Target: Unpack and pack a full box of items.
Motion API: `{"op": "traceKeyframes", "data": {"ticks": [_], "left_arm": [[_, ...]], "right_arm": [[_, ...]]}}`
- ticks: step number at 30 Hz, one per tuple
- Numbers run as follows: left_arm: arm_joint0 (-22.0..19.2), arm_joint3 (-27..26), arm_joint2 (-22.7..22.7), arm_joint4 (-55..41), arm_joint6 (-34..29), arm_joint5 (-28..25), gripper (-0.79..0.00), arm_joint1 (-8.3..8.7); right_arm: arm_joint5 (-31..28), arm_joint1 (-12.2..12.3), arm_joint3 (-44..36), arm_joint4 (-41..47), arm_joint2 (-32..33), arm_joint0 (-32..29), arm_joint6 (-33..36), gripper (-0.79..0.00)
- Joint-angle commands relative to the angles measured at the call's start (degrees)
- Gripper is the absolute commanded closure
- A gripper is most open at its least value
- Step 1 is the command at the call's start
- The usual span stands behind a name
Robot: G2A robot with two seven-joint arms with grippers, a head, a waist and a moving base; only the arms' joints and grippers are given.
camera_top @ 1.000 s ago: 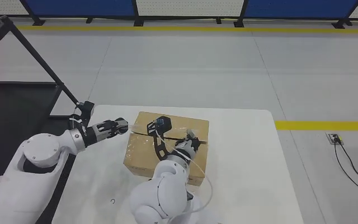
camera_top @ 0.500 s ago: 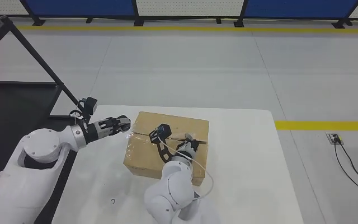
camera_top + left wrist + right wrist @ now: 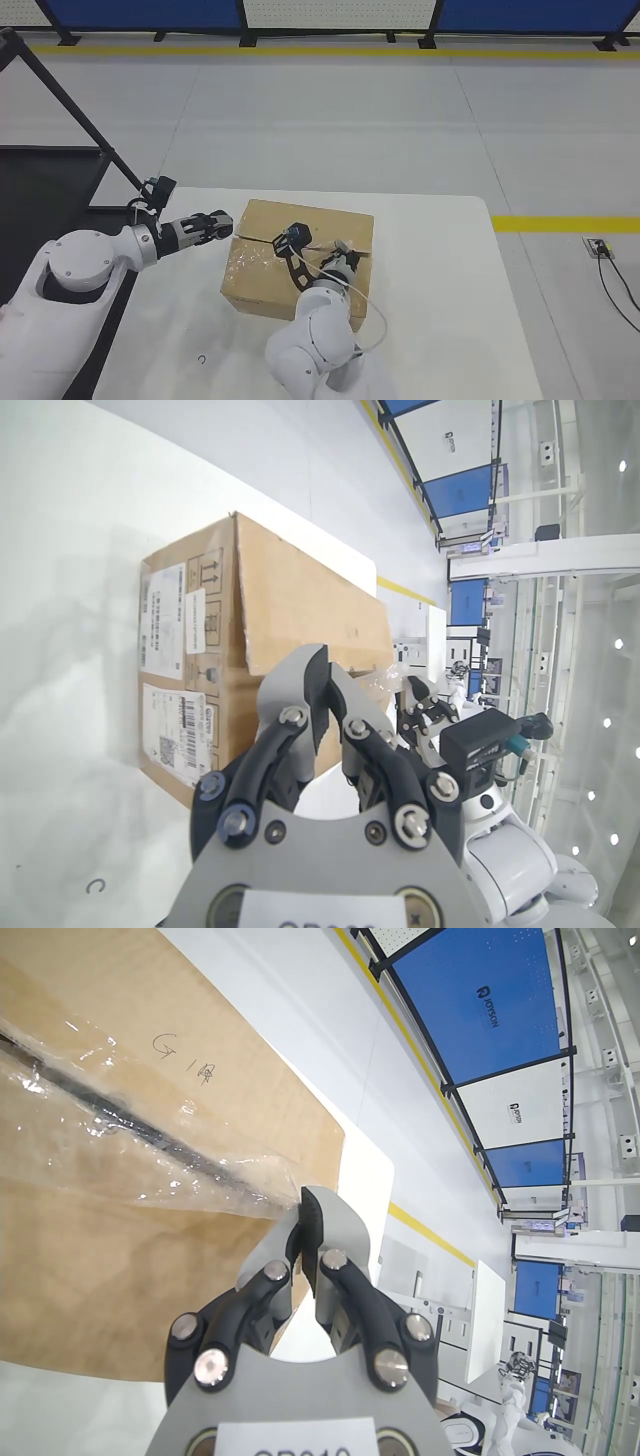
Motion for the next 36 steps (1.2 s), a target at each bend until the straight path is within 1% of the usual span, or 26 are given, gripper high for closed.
{"op": "traceKeyframes", "data": {"ticks": [1,3,7,11,13,20,24,27,30,35,36], "left_arm": [[0.17,-0.05,0.01,0.04,0.32,-0.05,0.0,-0.01],[1.15,-0.45,-0.07,-0.1,1.76,-0.34,0.0,-0.05],[1.79,-0.04,-0.32,-0.17,3.22,-0.11,0.0,-0.08],[2.07,0.16,0.16,-0.48,4.03,-0.09,0.0,-0.26],[2.18,0.21,0.43,-0.84,4.35,-0.28,0.0,-0.38],[3.34,0.25,0.25,-4.59,5.68,-1.93,0.0,-0.79],[4.53,0.28,-0.34,-5.89,6.34,-3.1,0.0,-0.84],[5.66,0.05,-1.28,-7.93,6.71,-4.19,0.0,-0.86],[6.9,-0.1,-2.45,-9.83,8.52,-5.15,0.0,-0.91],[8.95,-0.33,-4.22,-13.17,12.42,-7.8,0.0,-1.15],[9.38,-0.47,-4.58,-13.84,13.14,-8.4,-0.182,-1.2]], "right_arm": [[0.23,0.12,-0.29,0.28,0.21,-0.44,-1.41,0.0],[0.85,0.26,-1.41,0.89,0.46,-1.04,-3.08,0.0],[1.51,0.26,-3.93,4.4,-0.24,-1.14,-5.38,0.0],[4.01,0.2,-7.39,6.73,-2.27,-1.21,-7.49,0.0],[5.02,0.08,-8.21,6.49,-3.67,-0.68,-7.18,0.0],[11.32,-1.52,-8.93,8.08,-9.25,4.05,-6.73,0.0],[13.64,-2.64,-8.75,8.43,-11.79,7.13,-5.25,0.0],[15.43,-3.52,-8.15,8.51,-12.81,9.48,-3.99,0.0],[16.54,-4.36,-7.81,9.62,-13.34,11.85,-2.89,0.0],[19.08,-5.63,-7.06,8.76,-13.17,16.1,0.06,0.0],[19.32,-5.85,-7.21,9.07,-13.16,16.85,0.52,0.0]]}}
